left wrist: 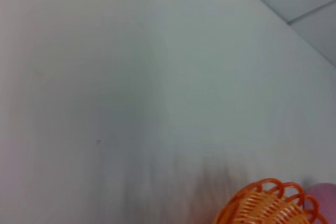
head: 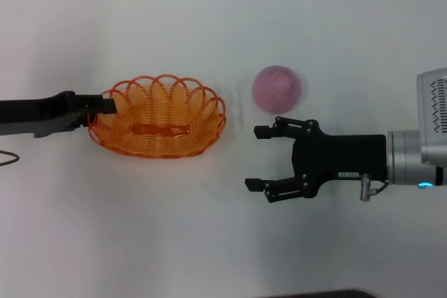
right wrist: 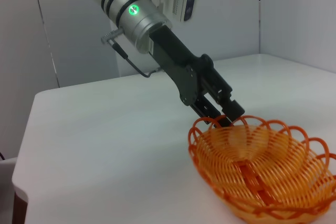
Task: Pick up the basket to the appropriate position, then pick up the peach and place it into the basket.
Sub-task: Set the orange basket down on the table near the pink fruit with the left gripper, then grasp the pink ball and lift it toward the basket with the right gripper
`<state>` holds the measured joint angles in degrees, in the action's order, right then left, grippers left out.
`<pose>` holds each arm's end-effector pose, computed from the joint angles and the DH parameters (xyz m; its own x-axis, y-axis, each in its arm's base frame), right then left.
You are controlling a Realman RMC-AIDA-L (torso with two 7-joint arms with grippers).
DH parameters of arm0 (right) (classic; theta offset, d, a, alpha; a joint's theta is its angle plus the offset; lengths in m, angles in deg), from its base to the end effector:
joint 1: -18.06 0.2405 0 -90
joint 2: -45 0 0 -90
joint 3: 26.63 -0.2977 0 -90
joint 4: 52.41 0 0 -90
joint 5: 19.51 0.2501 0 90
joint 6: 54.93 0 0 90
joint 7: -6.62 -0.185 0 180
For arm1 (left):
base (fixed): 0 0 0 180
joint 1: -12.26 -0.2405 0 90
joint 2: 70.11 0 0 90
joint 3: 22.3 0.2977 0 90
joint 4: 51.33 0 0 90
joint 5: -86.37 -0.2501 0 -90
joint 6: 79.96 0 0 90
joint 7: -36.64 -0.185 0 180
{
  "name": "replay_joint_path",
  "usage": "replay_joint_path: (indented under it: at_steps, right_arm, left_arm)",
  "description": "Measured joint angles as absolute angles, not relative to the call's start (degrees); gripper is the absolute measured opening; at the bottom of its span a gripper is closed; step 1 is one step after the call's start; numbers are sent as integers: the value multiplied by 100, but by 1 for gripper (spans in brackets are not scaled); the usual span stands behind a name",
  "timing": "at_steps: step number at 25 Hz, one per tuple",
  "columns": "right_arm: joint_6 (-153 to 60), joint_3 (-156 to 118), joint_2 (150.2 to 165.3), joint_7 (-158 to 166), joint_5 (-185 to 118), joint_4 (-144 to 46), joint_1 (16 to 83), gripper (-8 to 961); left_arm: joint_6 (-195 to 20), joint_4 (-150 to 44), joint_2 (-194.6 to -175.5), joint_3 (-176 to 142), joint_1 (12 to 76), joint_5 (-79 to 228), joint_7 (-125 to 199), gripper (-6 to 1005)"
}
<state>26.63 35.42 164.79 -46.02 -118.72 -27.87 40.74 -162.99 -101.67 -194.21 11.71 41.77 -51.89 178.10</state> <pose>0.3332 0.3157 -0.1412 0.8762 -0.1753 -0.4489 -0.2661 -0.9526 -0.1473 -0.3484 0.3923 -0.0557 0.0690 0.9270 0.3687 0.9971 -0.0760 0.0047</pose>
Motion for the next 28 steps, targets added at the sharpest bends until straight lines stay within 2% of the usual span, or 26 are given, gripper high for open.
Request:
replay_joint_path:
  at_steps: [9,12,18,28]
  right_arm:
    - [2663,3543,16488,-4602,-11864,-2775,4074,951]
    - [2661,3543,16489,-4602,-11862,-2761,4074,951]
    - [2655,3532,16498,-4602,-11858,-2758,4074,950]
    - [2646,3507,16497,-4602,-11854,-2764,4083,950]
  left_arm:
    - [-16236,-10199,-19375,1164,4153,-5145,17658,646]
    - [-16192,-10261,-19299,1112,4153,-5124,17483,839]
    - [-16179,-10290,-19164,1093,4055,-4809,16217,873]
    - [-16483,-10304,-19177,1077,3651,-3809,14047,871]
